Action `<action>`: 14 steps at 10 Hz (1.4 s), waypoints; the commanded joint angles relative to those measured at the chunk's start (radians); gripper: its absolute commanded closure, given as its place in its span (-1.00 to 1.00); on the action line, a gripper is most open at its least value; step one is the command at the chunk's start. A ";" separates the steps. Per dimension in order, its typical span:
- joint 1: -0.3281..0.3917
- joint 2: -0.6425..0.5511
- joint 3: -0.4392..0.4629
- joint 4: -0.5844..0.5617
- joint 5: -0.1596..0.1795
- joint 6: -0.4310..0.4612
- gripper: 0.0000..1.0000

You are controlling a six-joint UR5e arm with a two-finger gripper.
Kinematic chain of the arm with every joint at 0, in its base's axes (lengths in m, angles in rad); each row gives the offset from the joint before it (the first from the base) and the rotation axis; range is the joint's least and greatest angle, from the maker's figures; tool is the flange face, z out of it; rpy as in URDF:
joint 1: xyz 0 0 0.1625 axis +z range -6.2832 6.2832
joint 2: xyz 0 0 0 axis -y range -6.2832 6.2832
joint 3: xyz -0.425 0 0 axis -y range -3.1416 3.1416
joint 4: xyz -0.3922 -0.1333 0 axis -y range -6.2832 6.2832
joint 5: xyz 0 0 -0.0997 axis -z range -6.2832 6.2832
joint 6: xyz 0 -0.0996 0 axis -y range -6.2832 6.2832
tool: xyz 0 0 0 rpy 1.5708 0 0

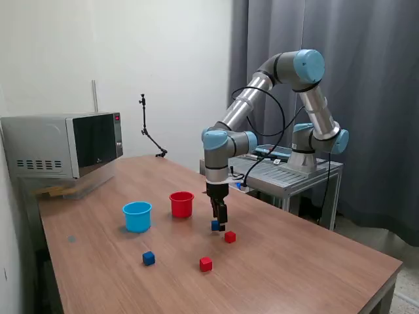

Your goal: Place red objects in the red bin, and blue objects in the blue bin.

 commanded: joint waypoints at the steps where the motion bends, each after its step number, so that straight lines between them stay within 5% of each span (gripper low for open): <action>1: 0.000 0.000 0.000 0.000 0.000 0.001 -1.00; 2: 0.000 0.000 0.000 0.000 0.000 -0.001 -1.00; 3: 0.000 0.000 0.000 0.000 0.000 -0.001 1.00; 11: 0.000 0.000 -0.004 -0.002 -0.003 -0.001 1.00; 14: -0.002 -0.023 -0.074 0.001 -0.012 -0.016 1.00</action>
